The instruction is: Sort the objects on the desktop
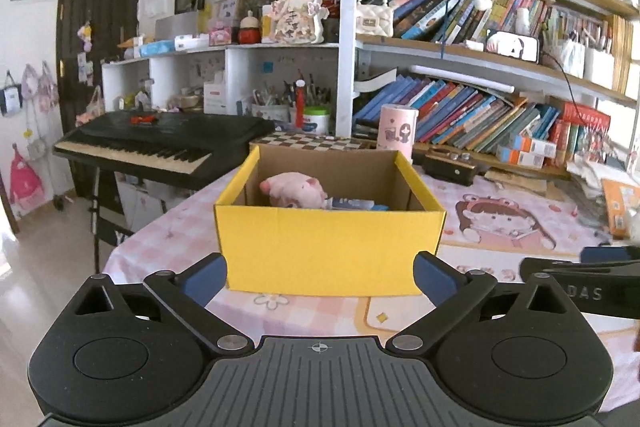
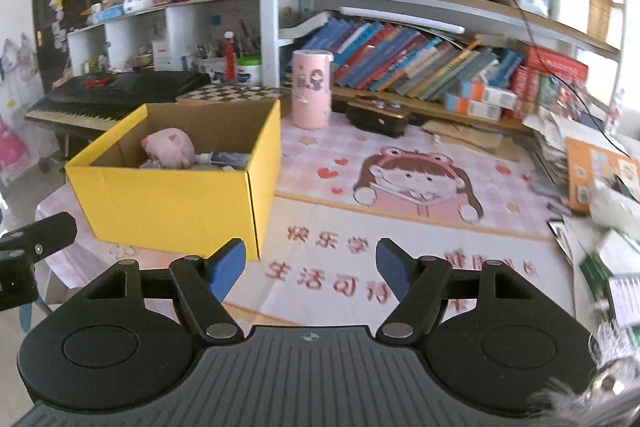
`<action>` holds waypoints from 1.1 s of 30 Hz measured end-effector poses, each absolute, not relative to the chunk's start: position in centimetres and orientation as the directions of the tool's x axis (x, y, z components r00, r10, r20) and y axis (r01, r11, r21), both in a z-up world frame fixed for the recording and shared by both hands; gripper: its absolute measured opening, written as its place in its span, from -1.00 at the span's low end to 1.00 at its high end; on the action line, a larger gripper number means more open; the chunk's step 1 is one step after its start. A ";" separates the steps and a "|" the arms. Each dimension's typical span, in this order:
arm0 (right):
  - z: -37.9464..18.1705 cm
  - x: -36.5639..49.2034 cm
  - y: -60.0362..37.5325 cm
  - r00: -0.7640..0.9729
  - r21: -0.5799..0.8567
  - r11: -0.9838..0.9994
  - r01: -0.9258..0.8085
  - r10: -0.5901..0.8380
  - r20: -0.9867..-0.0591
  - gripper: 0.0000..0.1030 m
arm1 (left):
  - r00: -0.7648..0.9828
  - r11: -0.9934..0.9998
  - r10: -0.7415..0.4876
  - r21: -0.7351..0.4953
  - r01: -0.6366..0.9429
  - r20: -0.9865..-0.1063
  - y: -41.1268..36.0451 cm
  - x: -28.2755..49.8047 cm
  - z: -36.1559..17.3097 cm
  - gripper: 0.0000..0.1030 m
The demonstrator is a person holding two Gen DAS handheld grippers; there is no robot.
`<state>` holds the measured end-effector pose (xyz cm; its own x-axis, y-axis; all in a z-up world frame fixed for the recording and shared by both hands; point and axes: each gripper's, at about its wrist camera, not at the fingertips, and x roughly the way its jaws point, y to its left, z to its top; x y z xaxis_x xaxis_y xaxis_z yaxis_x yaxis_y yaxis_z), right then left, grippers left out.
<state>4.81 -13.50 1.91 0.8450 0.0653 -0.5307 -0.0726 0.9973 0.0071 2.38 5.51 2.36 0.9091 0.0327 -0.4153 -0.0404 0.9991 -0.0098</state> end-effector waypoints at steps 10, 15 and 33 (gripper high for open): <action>0.1 1.8 -14.6 0.822 0.026 1.000 -0.002 0.017 -0.569 0.38 | 0.891 1.000 0.021 0.014 -0.016 -0.453 4.1 0.6 1.4 0.96; -0.1 0.9 -14.9 0.819 0.028 1.000 0.007 0.010 -0.574 0.50 | 0.883 1.000 0.009 0.015 -0.002 -0.469 3.5 0.0 1.1 0.96; -0.9 -0.7 -16.5 0.803 0.022 0.997 0.073 -0.046 -0.595 0.83 | 0.860 1.000 0.017 0.026 -0.004 -0.510 2.5 -0.9 0.4 0.97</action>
<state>-0.69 -16.48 -0.89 0.8027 -0.0457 -0.5946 0.0727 0.9971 0.0216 -0.93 2.53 0.41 0.8600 0.0167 -0.5101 -0.0042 0.9997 0.0258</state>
